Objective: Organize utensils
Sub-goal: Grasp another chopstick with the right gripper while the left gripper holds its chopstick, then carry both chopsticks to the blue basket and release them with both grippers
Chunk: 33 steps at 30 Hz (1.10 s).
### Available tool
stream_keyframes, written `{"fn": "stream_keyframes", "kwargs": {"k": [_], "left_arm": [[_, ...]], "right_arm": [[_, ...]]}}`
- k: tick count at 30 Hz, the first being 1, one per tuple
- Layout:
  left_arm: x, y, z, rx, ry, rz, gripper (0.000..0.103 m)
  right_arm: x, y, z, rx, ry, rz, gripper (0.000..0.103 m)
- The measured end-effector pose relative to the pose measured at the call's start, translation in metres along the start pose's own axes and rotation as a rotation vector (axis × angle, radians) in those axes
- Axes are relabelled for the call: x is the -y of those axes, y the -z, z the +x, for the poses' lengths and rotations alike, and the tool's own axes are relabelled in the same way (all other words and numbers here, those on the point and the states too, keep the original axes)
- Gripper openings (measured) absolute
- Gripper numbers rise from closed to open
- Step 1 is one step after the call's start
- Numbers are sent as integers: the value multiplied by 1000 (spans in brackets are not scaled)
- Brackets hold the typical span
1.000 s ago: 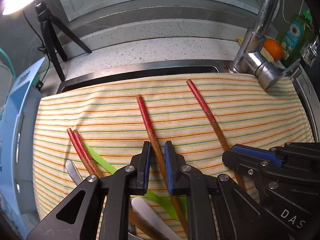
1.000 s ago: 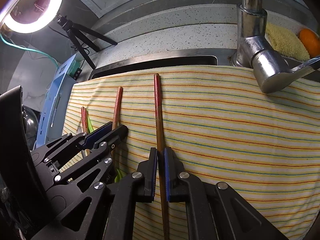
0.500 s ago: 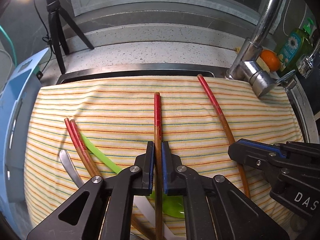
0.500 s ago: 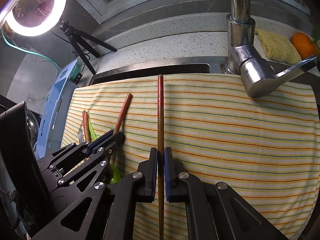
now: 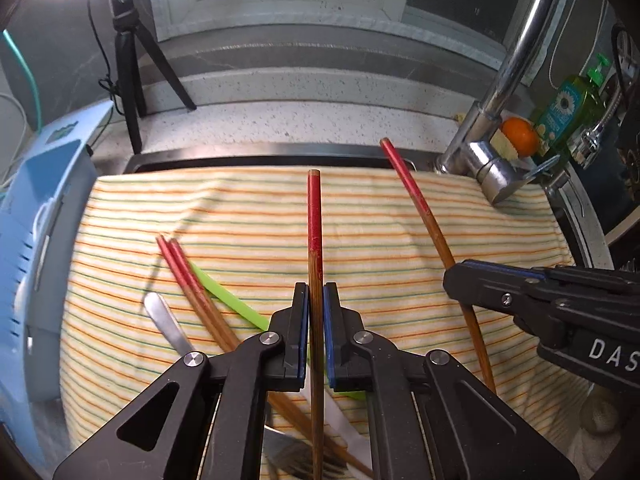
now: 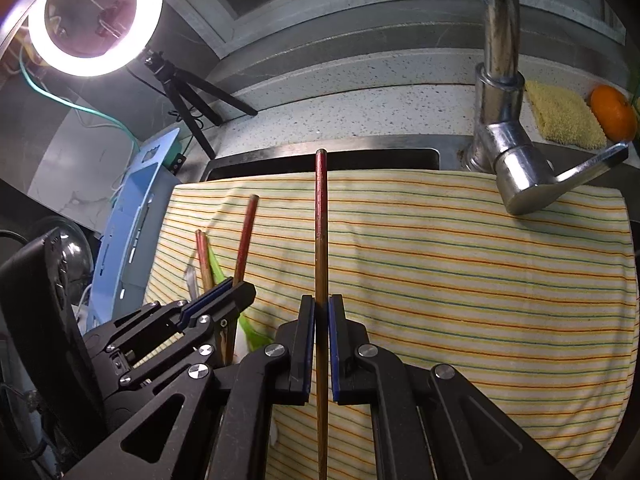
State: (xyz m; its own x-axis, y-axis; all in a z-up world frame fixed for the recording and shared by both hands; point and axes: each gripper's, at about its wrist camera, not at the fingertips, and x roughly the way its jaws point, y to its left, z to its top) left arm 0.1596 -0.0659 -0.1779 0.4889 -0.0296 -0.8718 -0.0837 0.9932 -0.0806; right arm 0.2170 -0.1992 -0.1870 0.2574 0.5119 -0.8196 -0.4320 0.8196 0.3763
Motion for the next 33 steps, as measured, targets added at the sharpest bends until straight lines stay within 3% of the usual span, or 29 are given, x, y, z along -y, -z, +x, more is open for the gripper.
{"fn": "stream_keyframes", "kwargs": {"k": [16,27,33], "left_arm": [[-85,-4,-69,125,-8,-78,6],[-187,-12,-123,199,-110,-113,6],[-239,-17,-120,178,-169,-106,6]], "right_arm": [[-83,-19,7,17,-52,-74,6],[-197,-34,29,33,-124,-177,6],[-262,-42,60,47,-109,-225,6]]}}
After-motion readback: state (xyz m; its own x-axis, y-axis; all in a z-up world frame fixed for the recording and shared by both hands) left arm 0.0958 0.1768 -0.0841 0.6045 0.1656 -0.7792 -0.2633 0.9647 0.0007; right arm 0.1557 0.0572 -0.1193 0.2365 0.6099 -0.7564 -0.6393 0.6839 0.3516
